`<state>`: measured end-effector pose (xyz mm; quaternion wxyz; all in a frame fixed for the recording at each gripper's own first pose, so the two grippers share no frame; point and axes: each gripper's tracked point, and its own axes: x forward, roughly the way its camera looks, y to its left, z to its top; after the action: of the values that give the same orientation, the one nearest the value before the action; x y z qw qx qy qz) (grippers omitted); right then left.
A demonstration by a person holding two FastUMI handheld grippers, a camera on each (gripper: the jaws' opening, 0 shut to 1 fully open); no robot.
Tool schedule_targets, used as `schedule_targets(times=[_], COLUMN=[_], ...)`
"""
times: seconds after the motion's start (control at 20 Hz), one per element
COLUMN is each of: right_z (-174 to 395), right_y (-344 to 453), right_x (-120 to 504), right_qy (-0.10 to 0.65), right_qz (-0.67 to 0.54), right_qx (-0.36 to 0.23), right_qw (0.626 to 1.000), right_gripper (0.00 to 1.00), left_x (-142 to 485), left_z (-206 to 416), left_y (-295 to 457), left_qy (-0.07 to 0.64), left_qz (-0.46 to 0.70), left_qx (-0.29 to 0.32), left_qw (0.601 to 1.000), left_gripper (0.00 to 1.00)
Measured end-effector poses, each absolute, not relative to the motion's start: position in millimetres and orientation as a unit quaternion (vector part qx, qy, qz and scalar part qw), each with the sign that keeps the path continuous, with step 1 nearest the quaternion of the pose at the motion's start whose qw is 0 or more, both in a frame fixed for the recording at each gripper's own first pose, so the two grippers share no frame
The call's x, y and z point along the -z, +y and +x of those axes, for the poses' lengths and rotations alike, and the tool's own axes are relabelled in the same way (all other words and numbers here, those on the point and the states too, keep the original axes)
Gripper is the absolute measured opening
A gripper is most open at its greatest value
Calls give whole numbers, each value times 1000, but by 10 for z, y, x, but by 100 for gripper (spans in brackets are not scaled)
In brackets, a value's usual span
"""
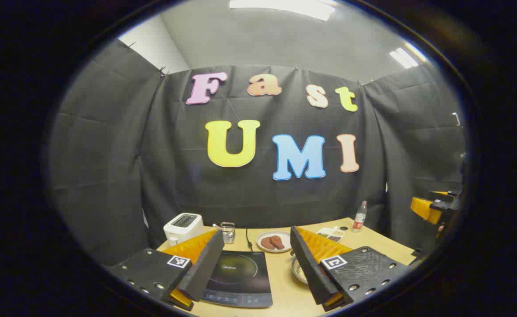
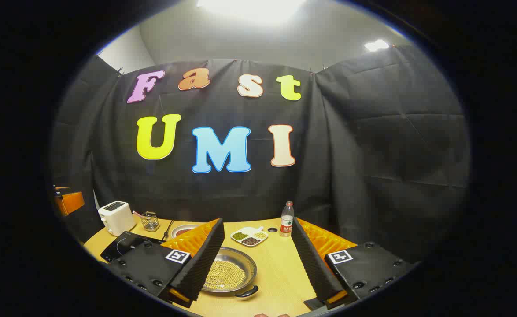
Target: First push the handle of the pot to place it horizontally, then grasp the pot with both hands and set it on the induction cooktop.
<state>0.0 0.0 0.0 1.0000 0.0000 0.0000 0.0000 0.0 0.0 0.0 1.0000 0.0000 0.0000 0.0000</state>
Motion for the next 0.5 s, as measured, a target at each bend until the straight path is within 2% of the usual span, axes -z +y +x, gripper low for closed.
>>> schedule_targets(times=[0.25, 0.3, 0.5], right_z=[-45, -54, -91], right_y=[63, 63, 87], right_x=[29, 37, 69], right_qy=[3, 4, 6], right_qz=[3, 0, -9], right_qx=[-3, -5, -11], right_qw=[1000, 1000, 1000], right_gripper=[97, 97, 97], left_x=[175, 194, 233], left_z=[-42, -67, -101], left_y=[39, 42, 77], left_qy=[18, 19, 21], left_qz=[-17, -19, -13], left_qx=[-2, -2, -7], left_qw=[1000, 1000, 1000], left_gripper=[92, 88, 87])
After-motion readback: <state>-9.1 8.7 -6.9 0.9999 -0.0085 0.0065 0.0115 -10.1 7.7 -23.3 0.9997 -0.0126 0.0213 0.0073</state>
